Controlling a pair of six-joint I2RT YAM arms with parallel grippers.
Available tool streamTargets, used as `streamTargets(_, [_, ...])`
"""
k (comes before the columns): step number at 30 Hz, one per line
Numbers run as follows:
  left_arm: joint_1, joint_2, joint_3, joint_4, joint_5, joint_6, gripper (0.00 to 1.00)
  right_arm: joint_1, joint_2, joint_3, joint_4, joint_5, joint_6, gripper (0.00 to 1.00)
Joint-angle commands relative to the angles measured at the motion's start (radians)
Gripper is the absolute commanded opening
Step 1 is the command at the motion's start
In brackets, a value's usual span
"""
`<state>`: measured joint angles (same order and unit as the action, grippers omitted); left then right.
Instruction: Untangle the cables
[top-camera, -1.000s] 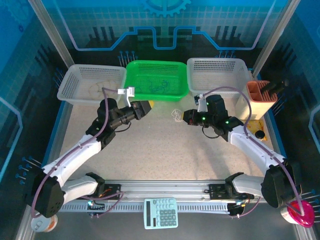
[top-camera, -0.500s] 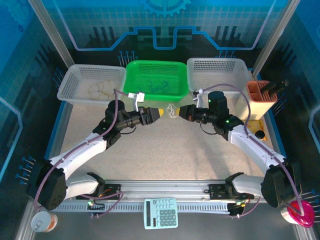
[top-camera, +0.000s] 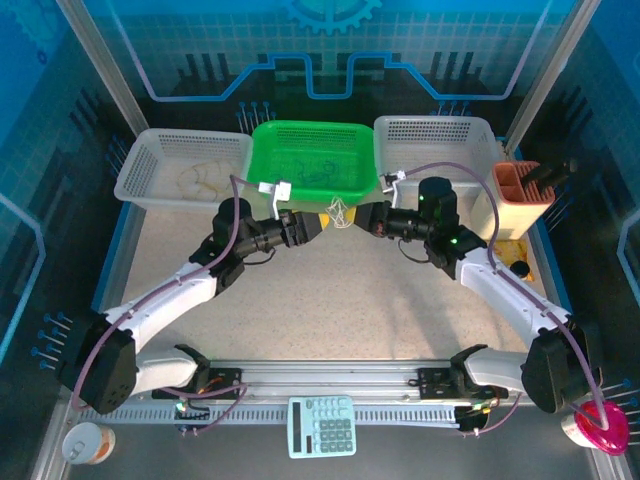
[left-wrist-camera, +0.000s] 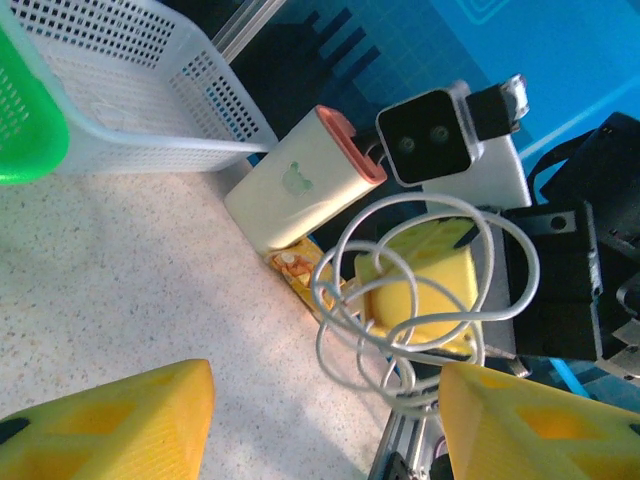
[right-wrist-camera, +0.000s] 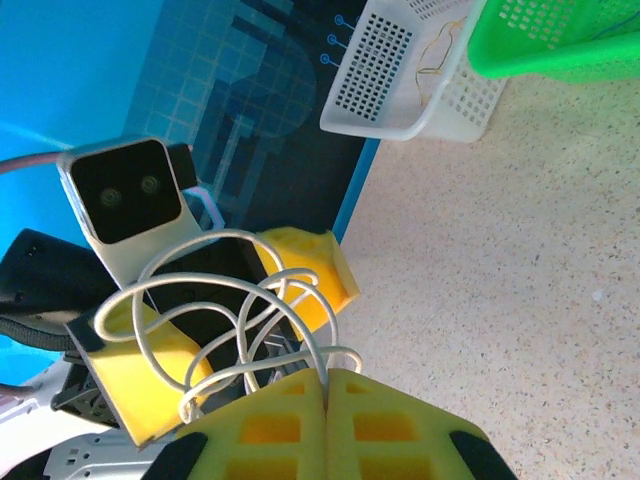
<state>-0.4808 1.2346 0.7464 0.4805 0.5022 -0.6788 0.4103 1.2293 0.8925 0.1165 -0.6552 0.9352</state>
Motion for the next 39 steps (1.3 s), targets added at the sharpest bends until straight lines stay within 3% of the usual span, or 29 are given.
streamTargets(1, [-0.008, 0.012, 0.044, 0.067, -0.003, 0.004, 0.62, 0.024, 0.003, 0.037, -0.008, -0.002, -0.016, 0.0])
streamTargets(7, [-0.008, 0.018, 0.06, 0.096, 0.003, -0.014, 0.61, 0.051, 0.02, 0.046, -0.023, 0.012, -0.033, 0.0])
streamTargets(11, [-0.008, 0.026, 0.065, 0.107, 0.01, -0.021, 0.52, 0.06, 0.022, 0.049, -0.023, 0.016, -0.035, 0.0])
streamTargets(23, [-0.008, 0.006, 0.057, 0.141, -0.032, -0.049, 0.0, 0.064, 0.005, 0.039, -0.123, 0.074, -0.106, 0.0])
streamTargets(33, [0.027, -0.094, 0.102, 0.078, -0.017, -0.07, 0.0, 0.002, -0.056, -0.018, -0.39, 0.479, -0.314, 0.0])
streamTargets(39, [0.07, -0.116, 0.1, 0.193, 0.015, -0.191, 0.0, -0.021, -0.06, -0.084, -0.414, 0.597, -0.312, 0.0])
